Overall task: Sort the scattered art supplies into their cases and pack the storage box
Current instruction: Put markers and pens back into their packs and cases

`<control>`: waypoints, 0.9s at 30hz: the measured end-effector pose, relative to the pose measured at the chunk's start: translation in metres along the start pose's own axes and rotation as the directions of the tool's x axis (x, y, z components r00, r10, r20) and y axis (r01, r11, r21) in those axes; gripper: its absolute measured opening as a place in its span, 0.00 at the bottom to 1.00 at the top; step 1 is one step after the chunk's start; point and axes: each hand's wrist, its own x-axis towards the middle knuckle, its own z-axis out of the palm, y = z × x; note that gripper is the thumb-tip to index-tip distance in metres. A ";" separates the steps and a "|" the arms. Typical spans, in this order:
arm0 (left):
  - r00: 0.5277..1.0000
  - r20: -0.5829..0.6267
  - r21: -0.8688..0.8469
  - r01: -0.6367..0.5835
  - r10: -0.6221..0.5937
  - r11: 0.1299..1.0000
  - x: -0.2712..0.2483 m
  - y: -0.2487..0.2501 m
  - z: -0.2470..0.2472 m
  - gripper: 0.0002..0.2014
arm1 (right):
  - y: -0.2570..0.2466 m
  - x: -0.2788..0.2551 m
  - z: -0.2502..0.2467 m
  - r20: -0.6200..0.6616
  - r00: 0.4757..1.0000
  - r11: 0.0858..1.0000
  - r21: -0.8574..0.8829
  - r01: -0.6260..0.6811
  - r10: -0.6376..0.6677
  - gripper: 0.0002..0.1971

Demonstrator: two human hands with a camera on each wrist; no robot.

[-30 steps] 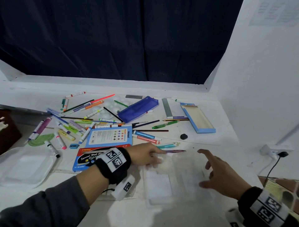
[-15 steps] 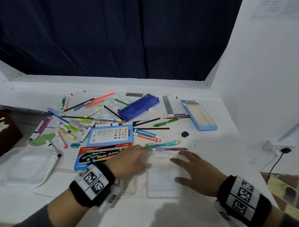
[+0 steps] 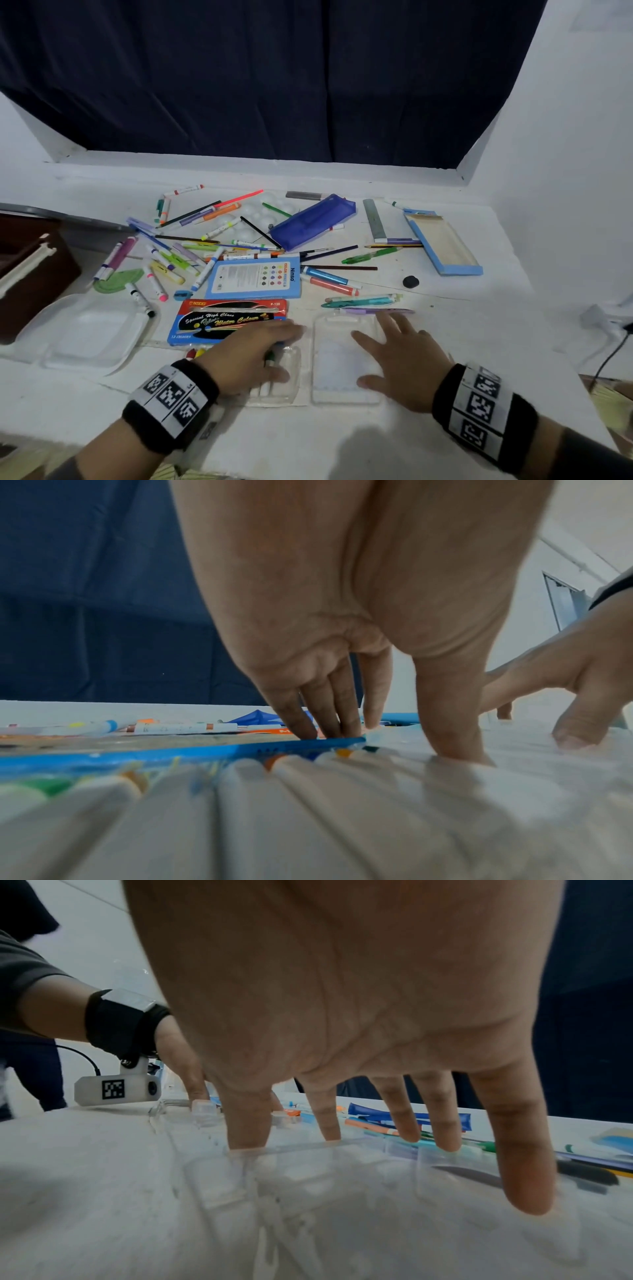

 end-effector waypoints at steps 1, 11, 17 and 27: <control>1.000 -0.009 -0.011 -0.010 0.010 1.000 0.000 0.001 -0.002 0.36 | -0.004 0.002 -0.001 -0.005 1.000 1.000 0.002 -0.002 0.002 0.39; 0.981 -0.194 -0.179 -0.004 -0.031 0.984 -0.014 -0.018 -0.017 0.25 | -0.019 0.013 -0.031 -0.013 0.998 0.994 0.096 -0.057 0.059 0.30; 0.949 -0.291 -0.300 0.026 -0.117 0.954 -0.028 -0.042 -0.033 0.15 | -0.031 0.029 -0.061 -0.167 0.980 0.954 0.294 -0.057 0.110 0.22; 0.920 -0.335 -0.353 0.076 -0.202 0.932 -0.082 -0.076 -0.080 0.04 | -0.095 0.084 -0.097 -0.303 0.952 0.873 0.475 0.113 0.042 0.03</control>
